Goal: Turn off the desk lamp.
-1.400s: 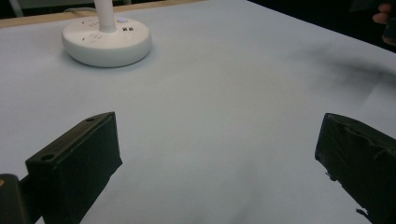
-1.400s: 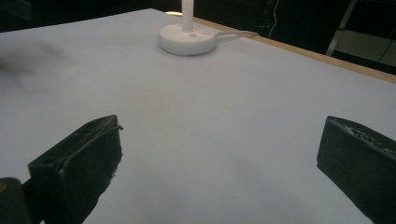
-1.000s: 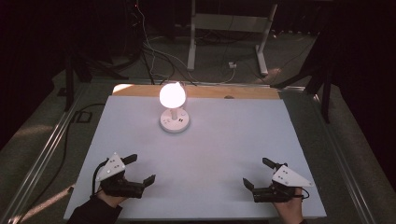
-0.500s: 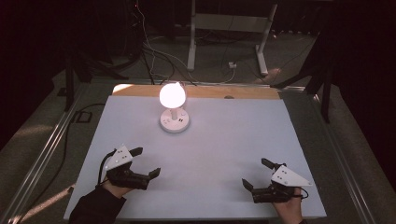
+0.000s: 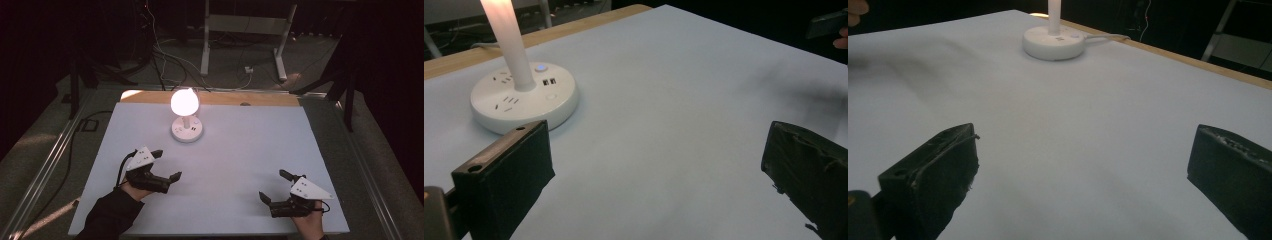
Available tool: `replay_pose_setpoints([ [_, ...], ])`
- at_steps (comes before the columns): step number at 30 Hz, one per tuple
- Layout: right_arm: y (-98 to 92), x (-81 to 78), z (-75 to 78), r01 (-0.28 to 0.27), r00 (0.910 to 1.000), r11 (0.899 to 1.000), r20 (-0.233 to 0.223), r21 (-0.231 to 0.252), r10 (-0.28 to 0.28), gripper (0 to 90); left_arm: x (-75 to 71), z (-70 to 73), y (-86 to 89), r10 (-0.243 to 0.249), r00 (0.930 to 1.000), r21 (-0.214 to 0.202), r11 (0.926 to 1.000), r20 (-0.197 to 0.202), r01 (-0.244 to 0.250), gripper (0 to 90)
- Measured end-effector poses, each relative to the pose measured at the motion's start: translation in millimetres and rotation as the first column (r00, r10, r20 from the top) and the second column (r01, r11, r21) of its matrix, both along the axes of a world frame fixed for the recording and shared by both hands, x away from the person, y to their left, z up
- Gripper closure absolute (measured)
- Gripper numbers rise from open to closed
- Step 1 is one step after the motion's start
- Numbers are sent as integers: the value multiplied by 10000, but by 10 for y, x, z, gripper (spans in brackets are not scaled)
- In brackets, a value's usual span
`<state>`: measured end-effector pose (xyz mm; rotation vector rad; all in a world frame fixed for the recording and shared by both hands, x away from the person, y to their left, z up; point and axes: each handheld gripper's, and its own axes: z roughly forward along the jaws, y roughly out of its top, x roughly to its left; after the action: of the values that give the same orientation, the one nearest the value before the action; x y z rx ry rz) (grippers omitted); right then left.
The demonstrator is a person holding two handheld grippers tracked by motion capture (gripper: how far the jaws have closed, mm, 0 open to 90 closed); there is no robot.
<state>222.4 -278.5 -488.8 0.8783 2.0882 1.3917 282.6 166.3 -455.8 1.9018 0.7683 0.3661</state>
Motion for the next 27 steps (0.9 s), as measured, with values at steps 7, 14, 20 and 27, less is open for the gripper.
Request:
replay_pose_setpoints([
  [7,2,1,-2,-44,10000,10000,-3,1,44,0,155,69,-93,43,9999,-38,10000,130,-43,9],
  [14,3,-5,3,-76,10000,10000,14,19,76,0,333,104,-171,135,9998,-158,9998,119,-133,9],
  [20,-3,-6,7,-82,10000,9999,45,71,82,0,455,89,-219,247,9996,-177,9995,114,-245,9],
  [27,1,-6,8,-127,9999,9999,71,66,127,0,593,50,-269,327,9994,-181,9993,-87,-328,11],
])
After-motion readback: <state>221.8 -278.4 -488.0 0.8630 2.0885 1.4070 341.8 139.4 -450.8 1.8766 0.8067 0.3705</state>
